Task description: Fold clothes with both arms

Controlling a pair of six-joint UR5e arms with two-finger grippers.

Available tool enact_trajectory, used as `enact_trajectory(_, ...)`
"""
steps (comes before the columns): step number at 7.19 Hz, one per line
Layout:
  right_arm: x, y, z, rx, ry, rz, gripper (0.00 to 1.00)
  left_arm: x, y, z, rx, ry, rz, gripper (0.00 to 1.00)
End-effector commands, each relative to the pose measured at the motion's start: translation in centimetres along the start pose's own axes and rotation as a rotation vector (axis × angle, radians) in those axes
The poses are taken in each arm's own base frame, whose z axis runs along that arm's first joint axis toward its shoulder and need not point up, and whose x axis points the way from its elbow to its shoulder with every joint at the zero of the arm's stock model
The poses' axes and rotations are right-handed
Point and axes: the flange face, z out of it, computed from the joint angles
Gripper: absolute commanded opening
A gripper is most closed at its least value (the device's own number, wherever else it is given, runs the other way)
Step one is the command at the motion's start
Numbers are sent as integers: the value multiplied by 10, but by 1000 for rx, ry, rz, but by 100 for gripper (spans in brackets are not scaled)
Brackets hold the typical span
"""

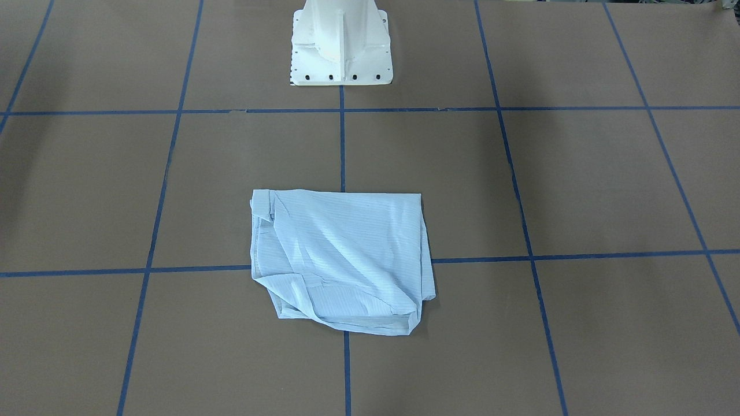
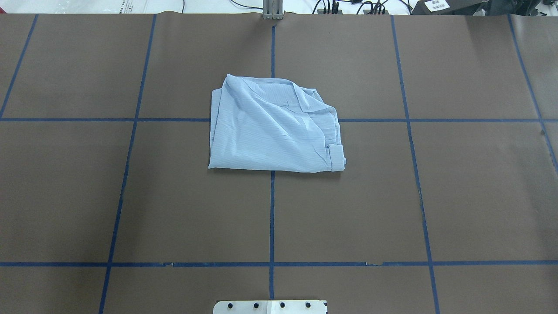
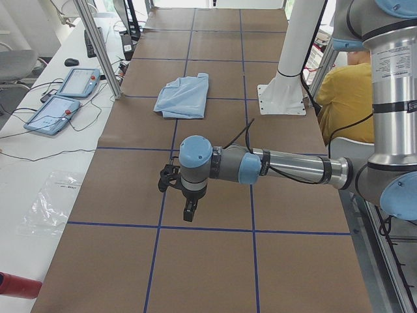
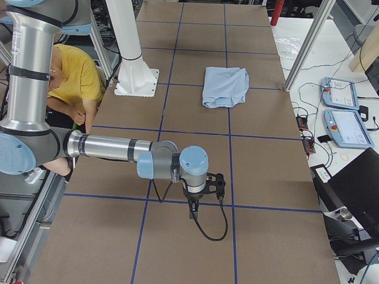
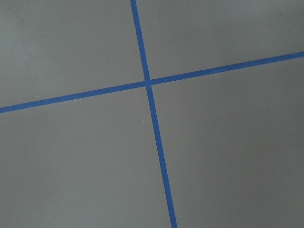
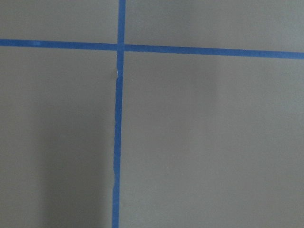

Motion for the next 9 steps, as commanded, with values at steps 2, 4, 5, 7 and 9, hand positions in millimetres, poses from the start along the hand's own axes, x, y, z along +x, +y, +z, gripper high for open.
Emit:
enact_trajectory(2,-27,-5,1,-7,-21,71,100,-2,3,2,-6,-1,-6,100)
enact_trajectory(4,-27,-6,0,-4,-16,69,100,-2,3,3,-7,0,-7,100)
enact_trajectory(5,-28,-7,-1,-3,-16,68,100,-3,5,4,-11,1,-13,100)
enact_trajectory(7,-30,-9,-2,0,-16,62,100,-6,12,7,-19,1,-20,100)
enact_trajectory(9,-29,-9,-2,1,-16,64,100,-12,15,14,-34,2,-35,100)
